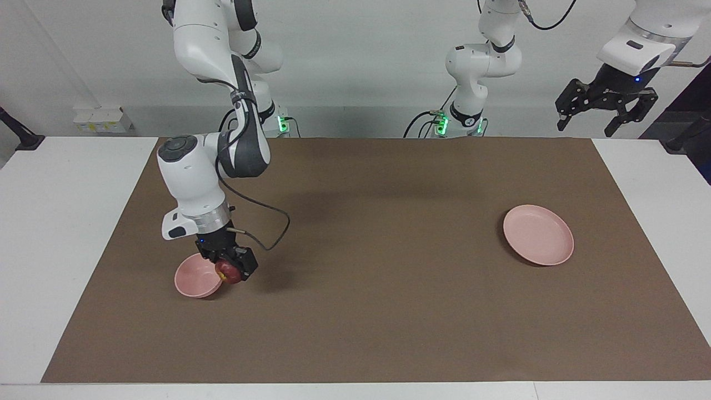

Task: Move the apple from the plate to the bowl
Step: 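Carry the apple with the right gripper while the left gripper withdraws, then lower the apple into the small pink bowl with the right gripper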

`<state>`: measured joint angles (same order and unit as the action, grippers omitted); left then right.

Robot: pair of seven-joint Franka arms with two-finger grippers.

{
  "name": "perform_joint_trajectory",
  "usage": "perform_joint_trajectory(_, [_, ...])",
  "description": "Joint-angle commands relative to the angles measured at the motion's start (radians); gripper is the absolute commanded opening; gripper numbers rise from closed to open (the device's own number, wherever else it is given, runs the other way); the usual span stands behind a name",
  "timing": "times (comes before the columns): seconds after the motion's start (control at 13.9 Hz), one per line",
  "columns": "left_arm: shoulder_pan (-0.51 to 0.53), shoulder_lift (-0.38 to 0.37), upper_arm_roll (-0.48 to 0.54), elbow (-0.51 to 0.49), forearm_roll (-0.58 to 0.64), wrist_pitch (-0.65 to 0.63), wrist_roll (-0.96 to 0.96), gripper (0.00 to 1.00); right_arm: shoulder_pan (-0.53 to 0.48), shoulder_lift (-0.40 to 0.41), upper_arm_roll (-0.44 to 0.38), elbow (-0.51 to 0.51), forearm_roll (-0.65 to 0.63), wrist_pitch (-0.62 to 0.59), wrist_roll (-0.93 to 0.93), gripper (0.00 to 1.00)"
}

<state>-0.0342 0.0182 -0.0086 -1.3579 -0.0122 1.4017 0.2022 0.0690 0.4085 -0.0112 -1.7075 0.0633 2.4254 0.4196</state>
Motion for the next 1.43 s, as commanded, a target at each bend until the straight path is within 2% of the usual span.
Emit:
perform_joint_trajectory(0.0, [0.0, -0.072, 0.001, -0.101, 0.015, 0.029, -0.01, 1.0, -0.064, 0.003, 0.013, -0.012, -0.031, 0.02, -0.092, 0.0])
perform_joint_trajectory(0.14, [0.0, -0.077, 0.002, -0.112, 0.015, 0.022, -0.05, 1.0, -0.107, 0.003, 0.014, -0.043, -0.031, 0.02, -0.133, 0.0])
perform_joint_trajectory(0.57, [0.002, -0.092, 0.024, -0.136, 0.011, 0.026, -0.104, 1.0, -0.117, 0.027, 0.013, -0.086, -0.031, 0.075, -0.133, 0.01])
perform_joint_trajectory(0.65, [0.002, -0.092, 0.024, -0.133, 0.012, 0.026, -0.099, 1.0, -0.117, 0.036, 0.013, -0.086, -0.031, 0.08, -0.133, 0.05])
perform_joint_trajectory(0.72, [0.0, -0.09, 0.022, -0.127, 0.012, 0.026, -0.098, 1.0, -0.118, 0.05, 0.013, -0.086, -0.033, 0.096, -0.136, 0.13])
perform_joint_trajectory(0.79, [0.0, -0.089, 0.021, -0.125, 0.011, 0.026, -0.098, 1.0, -0.121, 0.052, 0.013, -0.086, -0.034, 0.107, -0.14, 0.4])
perform_joint_trajectory(0.86, [0.0, -0.089, 0.021, -0.125, 0.011, 0.026, -0.098, 1.0, -0.121, 0.052, 0.013, -0.084, -0.037, 0.107, -0.145, 0.87])
perform_joint_trajectory(0.93, [0.0, -0.089, 0.022, -0.125, 0.011, 0.026, -0.098, 1.0, -0.12, 0.052, 0.013, -0.083, -0.037, 0.107, -0.146, 1.0])
perform_joint_trajectory(1.15, [0.002, -0.09, 0.022, -0.125, 0.011, 0.026, -0.098, 1.0, -0.123, 0.035, 0.01, -0.073, -0.037, 0.087, -0.165, 1.0])
perform_joint_trajectory(1.36, [0.0, -0.09, 0.022, -0.125, 0.011, 0.026, -0.098, 1.0, -0.127, -0.025, 0.01, -0.067, -0.037, -0.009, -0.211, 1.0])
